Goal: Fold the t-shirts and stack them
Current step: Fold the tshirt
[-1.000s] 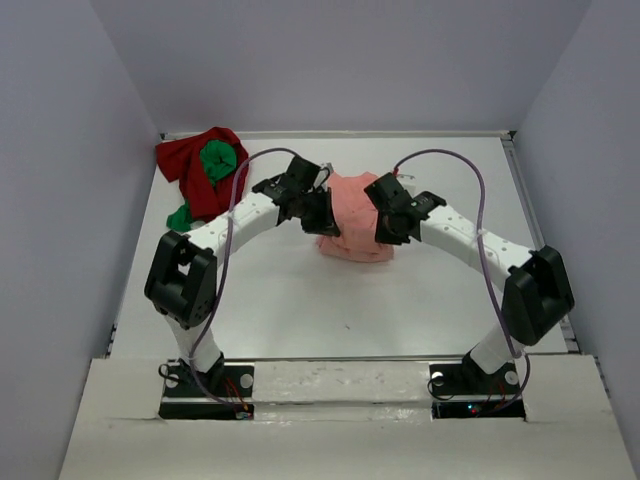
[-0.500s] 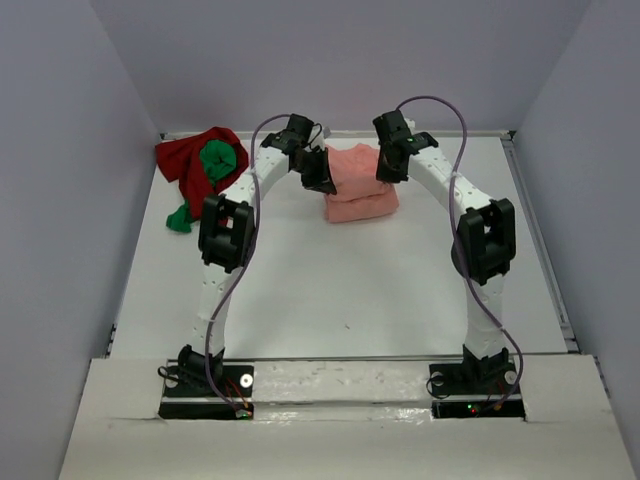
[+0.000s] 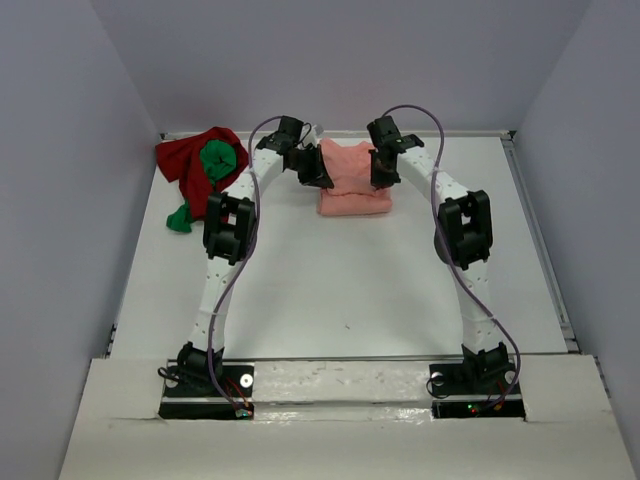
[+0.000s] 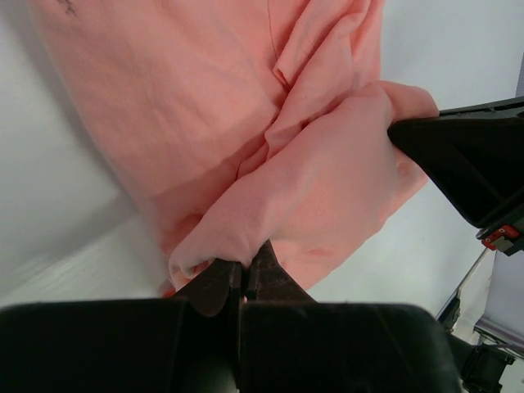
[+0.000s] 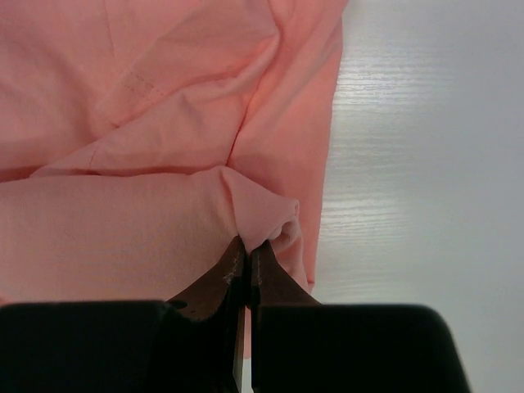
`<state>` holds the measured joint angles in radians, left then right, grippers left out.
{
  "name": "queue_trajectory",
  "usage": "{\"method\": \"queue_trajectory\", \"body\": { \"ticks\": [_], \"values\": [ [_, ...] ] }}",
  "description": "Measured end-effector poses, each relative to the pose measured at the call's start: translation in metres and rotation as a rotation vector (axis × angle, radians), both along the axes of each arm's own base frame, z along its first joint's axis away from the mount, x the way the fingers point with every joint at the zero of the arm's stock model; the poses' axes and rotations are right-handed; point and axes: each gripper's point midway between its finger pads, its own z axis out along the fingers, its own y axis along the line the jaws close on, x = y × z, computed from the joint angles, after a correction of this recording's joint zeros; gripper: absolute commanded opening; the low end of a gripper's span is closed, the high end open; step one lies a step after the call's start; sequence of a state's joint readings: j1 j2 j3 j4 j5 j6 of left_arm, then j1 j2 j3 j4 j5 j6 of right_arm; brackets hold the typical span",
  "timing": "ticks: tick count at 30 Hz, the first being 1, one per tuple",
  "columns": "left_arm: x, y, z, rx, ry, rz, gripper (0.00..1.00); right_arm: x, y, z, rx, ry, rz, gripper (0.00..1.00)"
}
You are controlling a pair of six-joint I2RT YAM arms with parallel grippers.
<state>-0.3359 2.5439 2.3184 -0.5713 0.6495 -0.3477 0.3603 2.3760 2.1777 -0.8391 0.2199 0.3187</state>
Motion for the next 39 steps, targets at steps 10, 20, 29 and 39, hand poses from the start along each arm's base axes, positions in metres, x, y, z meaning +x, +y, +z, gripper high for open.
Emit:
{"method": "queue_trajectory", "body": {
  "ticks": [10, 20, 29, 39],
  "values": [
    [0.008, -0.003, 0.007, -0.034, -0.034, 0.001, 0.0, 0.004, -0.006, 0.002, -0.036, -0.013, 0.03, 0.0],
    [0.008, -0.01, 0.0, -0.048, -0.022, 0.02, 0.0, -0.001, -0.013, -0.021, -0.004, 0.032, 0.005, 0.0],
    [-0.023, -0.023, -0.037, -0.015, 0.063, 0.03, 0.0, -0.034, -0.01, -0.036, 0.049, 0.088, -0.017, 0.0],
    [-0.117, -0.027, -0.04, 0.095, 0.133, 0.003, 0.0, -0.109, -0.013, -0.039, 0.052, 0.202, -0.02, 0.0]
  ]
}}
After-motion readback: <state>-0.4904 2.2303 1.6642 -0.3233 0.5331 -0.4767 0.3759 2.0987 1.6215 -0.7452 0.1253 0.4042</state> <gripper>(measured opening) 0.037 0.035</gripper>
